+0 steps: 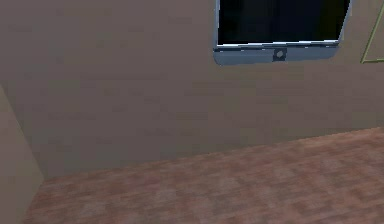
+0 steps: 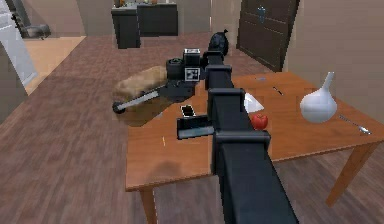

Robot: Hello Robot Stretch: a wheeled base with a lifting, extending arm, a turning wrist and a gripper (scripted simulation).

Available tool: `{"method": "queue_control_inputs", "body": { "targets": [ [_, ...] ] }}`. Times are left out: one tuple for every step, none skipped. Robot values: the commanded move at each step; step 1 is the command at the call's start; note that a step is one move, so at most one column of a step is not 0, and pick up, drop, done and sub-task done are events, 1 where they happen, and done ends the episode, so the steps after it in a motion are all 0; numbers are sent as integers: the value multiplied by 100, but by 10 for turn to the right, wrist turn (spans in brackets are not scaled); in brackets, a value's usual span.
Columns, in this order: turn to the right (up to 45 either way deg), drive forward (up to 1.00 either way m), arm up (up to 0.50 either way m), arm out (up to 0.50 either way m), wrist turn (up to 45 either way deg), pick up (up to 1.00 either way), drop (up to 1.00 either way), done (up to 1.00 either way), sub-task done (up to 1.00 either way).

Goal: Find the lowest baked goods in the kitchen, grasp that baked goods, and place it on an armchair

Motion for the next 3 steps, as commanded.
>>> {"method": "queue_control_inputs", "body": {
  "targets": [
    [0, 0, 0, 0, -450, 0, 0, 0, 0],
    [0, 0, 0, 0, -330, 0, 0, 0, 0],
    [0, 0, 0, -32, 0, 0, 0, 0, 0]
  ]
}}
